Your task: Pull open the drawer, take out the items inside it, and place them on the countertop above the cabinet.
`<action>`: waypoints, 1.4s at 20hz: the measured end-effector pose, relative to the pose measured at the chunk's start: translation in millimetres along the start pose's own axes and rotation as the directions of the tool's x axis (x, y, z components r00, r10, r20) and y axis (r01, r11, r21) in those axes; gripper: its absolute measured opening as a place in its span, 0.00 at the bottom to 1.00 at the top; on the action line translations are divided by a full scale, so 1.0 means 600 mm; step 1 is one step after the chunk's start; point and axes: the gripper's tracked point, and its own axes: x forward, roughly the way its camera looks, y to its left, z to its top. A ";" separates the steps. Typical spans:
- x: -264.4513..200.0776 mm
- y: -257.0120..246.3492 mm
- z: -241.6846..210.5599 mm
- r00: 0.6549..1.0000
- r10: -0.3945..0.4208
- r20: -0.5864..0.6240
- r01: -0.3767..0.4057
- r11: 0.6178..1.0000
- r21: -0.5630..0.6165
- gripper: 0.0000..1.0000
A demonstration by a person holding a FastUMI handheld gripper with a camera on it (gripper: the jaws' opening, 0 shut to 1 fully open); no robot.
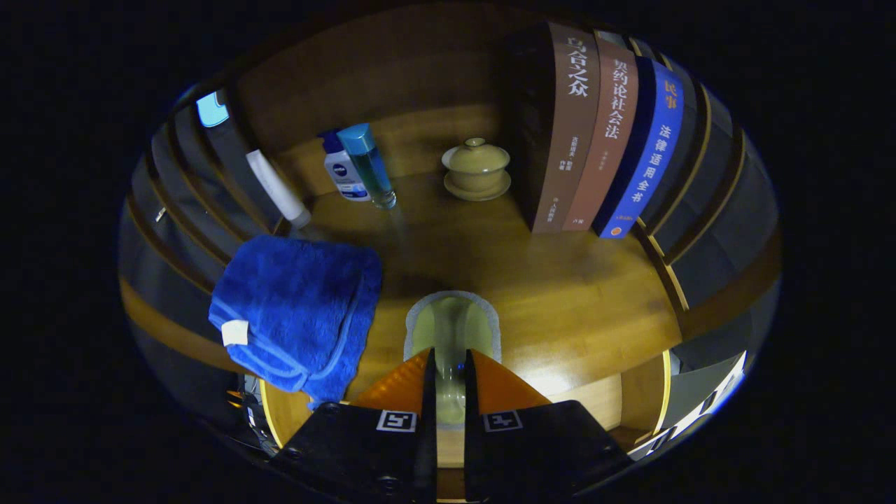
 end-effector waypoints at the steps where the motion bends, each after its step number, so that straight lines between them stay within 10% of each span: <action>1: 0.007 0.001 0.011 1.000 0.003 -0.002 -0.003 1.000 -0.016 0.20; 8: 0.040 0.031 0.038 0.999 0.030 -0.033 -0.033 0.994 -0.101 0.20; 15: 0.015 0.055 0.040 0.997 0.070 0.035 -0.062 0.982 -0.179 0.95; 22: -0.090 0.076 0.008 0.959 0.098 0.266 -0.079 0.994 -0.079 1.00; 28: -0.242 0.046 -0.053 0.821 0.055 0.568 0.012 0.994 -0.112 1.00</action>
